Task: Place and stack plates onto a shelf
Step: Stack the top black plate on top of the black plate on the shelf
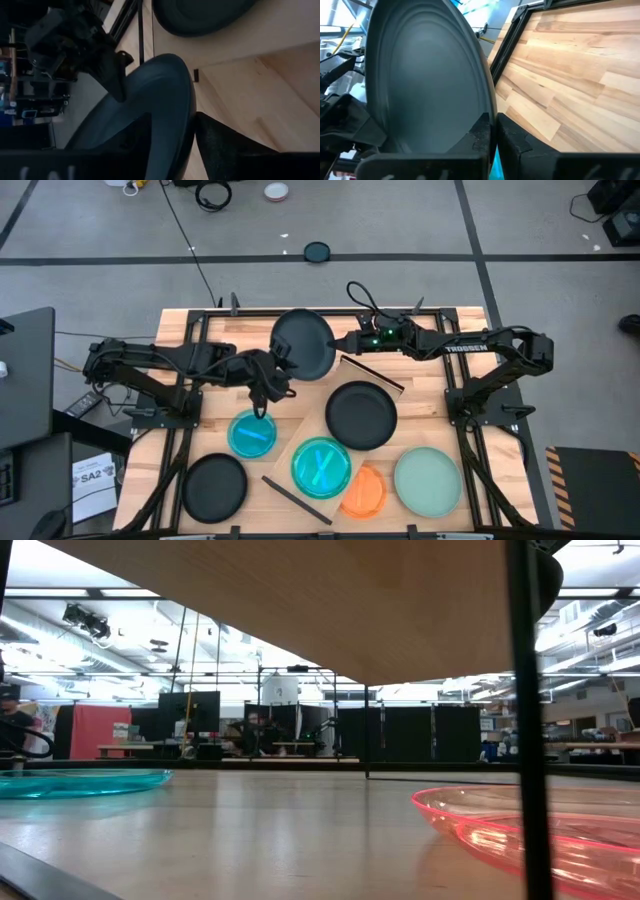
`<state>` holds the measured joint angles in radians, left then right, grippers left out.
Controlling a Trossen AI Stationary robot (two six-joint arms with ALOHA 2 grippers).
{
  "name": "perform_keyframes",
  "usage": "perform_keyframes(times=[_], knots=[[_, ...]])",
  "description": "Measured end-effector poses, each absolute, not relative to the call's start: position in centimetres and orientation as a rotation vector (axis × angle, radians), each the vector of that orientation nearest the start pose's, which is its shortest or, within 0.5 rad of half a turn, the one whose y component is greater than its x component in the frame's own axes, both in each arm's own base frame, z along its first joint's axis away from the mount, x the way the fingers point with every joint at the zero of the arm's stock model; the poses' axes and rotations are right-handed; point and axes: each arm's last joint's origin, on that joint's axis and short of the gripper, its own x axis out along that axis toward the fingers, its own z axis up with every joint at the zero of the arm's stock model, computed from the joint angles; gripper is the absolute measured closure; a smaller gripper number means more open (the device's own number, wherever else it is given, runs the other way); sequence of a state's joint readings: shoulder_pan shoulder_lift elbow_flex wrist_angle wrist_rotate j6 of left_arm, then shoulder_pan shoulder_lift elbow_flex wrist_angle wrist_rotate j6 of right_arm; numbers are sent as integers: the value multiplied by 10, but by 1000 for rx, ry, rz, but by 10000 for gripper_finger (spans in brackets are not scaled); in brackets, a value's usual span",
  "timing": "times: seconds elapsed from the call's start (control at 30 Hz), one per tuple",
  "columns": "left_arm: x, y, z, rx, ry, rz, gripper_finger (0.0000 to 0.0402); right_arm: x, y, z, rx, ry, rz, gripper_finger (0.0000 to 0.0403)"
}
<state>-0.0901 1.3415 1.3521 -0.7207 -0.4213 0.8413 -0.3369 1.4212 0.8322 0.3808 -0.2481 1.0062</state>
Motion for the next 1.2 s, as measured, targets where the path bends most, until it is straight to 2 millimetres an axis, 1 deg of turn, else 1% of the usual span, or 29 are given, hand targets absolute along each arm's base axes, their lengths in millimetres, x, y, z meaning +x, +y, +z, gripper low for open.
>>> perform_keyframes(times=[0.33, 0.67, 0.8, 1.0, 1.2], knots=[[278, -27, 366, 992, 738, 43, 244, 292, -109, 260, 1026, 115, -194, 380], [284, -39, 379, 964, 568, 86, 244, 284, -127, 261, 994, 81, -253, 381], [286, -44, 383, 944, 516, 91, 244, 280, -138, 264, 979, 39, -262, 381], [284, -54, 383, 830, 491, 88, 244, 272, -154, 271, 968, -34, -243, 382], [282, -61, 382, 676, 473, 99, 244, 266, -164, 275, 967, -39, -195, 382]])
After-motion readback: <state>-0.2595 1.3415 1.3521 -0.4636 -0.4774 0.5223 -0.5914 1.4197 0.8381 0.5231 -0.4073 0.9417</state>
